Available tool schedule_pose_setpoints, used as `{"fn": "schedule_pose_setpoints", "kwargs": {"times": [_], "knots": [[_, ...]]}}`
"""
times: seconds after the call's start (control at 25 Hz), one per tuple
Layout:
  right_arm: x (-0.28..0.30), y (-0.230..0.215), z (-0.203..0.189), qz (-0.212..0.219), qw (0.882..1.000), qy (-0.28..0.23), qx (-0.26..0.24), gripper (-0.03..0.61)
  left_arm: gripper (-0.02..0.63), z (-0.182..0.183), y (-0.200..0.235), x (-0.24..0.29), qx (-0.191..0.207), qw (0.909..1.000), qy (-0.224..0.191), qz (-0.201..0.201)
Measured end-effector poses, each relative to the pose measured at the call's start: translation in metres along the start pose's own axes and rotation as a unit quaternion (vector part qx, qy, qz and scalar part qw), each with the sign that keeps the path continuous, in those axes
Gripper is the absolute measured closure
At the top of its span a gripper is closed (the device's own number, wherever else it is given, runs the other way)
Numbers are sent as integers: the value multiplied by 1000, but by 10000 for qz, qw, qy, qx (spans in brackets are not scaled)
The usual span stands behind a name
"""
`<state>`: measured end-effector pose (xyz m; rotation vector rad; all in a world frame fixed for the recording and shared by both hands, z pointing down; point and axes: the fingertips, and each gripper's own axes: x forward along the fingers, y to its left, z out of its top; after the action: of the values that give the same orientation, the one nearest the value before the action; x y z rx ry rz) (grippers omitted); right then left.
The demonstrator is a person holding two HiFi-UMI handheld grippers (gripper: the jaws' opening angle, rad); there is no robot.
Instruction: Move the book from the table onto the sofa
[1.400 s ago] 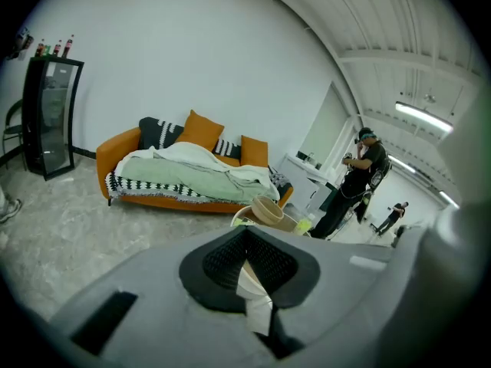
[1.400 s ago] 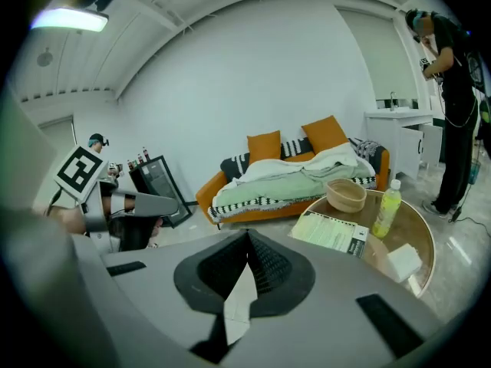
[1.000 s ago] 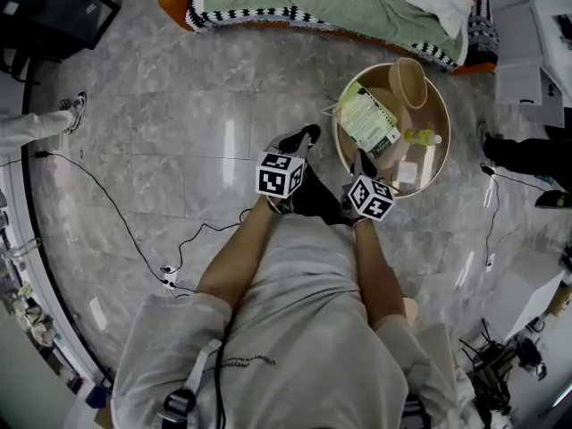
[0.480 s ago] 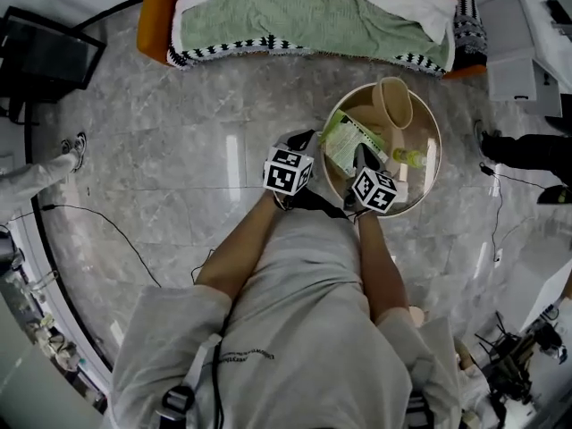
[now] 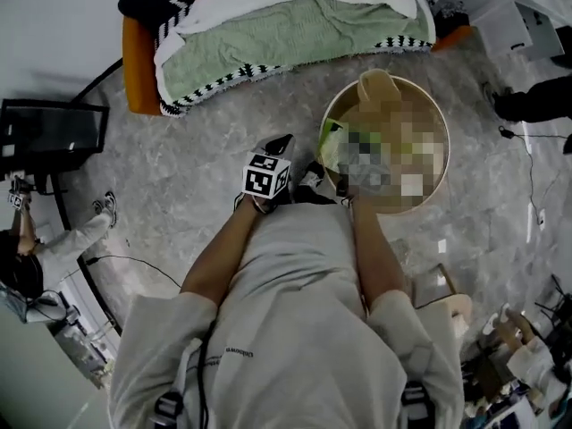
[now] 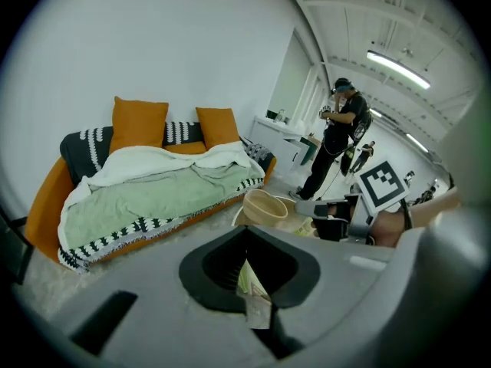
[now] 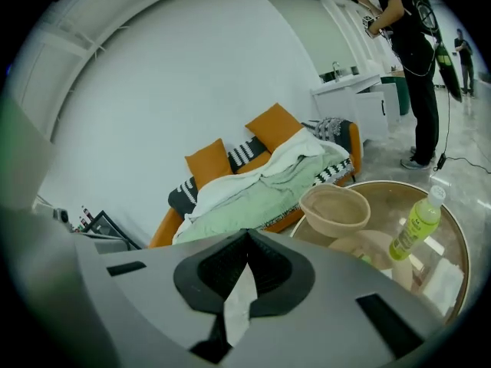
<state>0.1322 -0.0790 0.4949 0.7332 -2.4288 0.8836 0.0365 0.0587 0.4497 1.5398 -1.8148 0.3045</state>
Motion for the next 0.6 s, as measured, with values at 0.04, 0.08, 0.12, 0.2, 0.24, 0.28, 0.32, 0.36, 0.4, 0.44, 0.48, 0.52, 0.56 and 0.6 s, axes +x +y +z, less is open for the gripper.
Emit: {"fn": "schedule_pose_setpoints", "kwargs": {"times": [0.04, 0.08, 0.12, 0.2, 0.24, 0.28, 0.32, 0.36, 0.4, 0.44, 0.48, 0.52, 0.56, 0.6], "knots": [[0, -2, -1, -45, 10000, -9, 41, 572, 606, 4, 2, 3, 84, 10000, 42, -7], [-3, -7, -4, -119, 9998, -23, 141, 572, 605, 7, 2, 7, 163, 9998, 100, -26], [-6, -14, -7, -198, 9994, -53, 274, 572, 605, 11, 1, 13, 231, 9996, 173, -58], [-13, -30, -6, -337, 9981, -139, 491, 572, 606, 16, -10, 30, 391, 9984, 372, -194], [-17, -40, -5, -423, 9972, -177, 583, 572, 606, 15, -20, 41, 526, 9968, 511, -319], [-23, -52, -7, -539, 9958, -205, 708, 572, 606, 12, -32, 51, 697, 9942, 665, -481], [-28, -64, -11, -678, 9936, -229, 875, 572, 606, 7, -44, 60, 878, 9907, 810, -654], [-34, -75, -16, -822, 9906, -255, 1065, 572, 605, 3, -53, 68, 1047, 9867, 933, -817], [-38, -84, -20, -954, 9872, -285, 1246, 572, 606, 2, -61, 74, 1193, 9828, 1031, -958], [-42, -90, -23, -1068, 9840, -315, 1388, 572, 605, 4, -66, 80, 1308, 9794, 1104, -1074], [-46, -96, -25, -1167, 9817, -338, 1468, 572, 605, 6, -71, 86, 1387, 9765, 1160, -1170], [-52, -99, -28, -1258, 9803, -348, 1484, 572, 606, 9, -76, 92, 1435, 9743, 1207, -1250], [-59, -102, -32, -1346, 9795, -345, 1459, 572, 605, 10, -79, 98, 1465, 9723, 1258, -1315], [-67, -105, -36, -1435, 9786, -340, 1437, 572, 605, 8, -83, 103, 1503, 9702, 1321, -1366]]}}
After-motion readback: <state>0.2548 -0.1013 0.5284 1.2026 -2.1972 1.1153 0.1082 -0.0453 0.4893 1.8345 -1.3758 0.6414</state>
